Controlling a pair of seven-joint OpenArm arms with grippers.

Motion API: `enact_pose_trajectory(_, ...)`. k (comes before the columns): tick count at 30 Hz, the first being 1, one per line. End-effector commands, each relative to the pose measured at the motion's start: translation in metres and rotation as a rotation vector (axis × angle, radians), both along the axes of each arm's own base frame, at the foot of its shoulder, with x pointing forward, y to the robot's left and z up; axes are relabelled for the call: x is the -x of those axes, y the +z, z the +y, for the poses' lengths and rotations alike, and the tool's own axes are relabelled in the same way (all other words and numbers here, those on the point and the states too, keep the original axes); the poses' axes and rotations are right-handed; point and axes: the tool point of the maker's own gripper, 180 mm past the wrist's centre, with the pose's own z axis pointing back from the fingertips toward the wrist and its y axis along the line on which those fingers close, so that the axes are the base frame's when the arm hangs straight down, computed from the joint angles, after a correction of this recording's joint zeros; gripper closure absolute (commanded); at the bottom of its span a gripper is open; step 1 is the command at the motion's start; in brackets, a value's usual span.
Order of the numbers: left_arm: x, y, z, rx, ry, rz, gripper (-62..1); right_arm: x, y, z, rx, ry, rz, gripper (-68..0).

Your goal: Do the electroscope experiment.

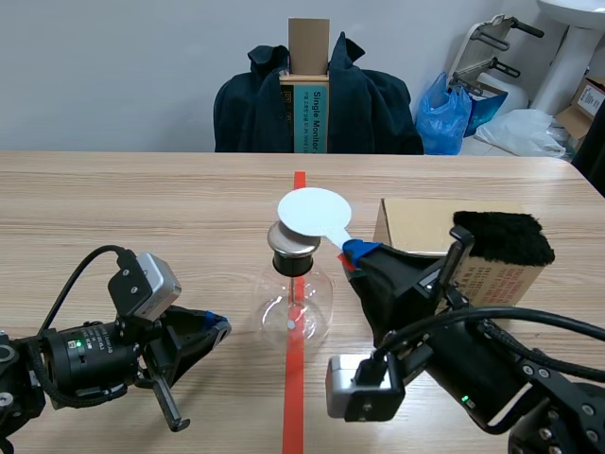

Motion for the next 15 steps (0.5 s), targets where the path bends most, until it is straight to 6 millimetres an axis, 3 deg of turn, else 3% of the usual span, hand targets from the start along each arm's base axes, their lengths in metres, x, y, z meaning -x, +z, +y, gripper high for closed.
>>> enact_pose_trajectory(1,-0.0066,0.0113,-0.0047,0.033,0.006,-0.027,-2.8,-0.0086,0.0139,-0.0075,-0.006,-0.035,-0.046,-0.8)
enact_pose_trajectory(5,-0.0066,0.0114,-0.0047,0.033,0.006,-0.027,-2.8,-0.0142,0.0139,-0.0145,-0.007,-0.085,-0.044,-0.8)
enact_pose_trajectory(15,-0.0066,0.0113,-0.0047,0.033,0.006,-0.027,-2.8,-0.0085,0.014,-0.0072,-0.006,-0.033,-0.046,-0.8)
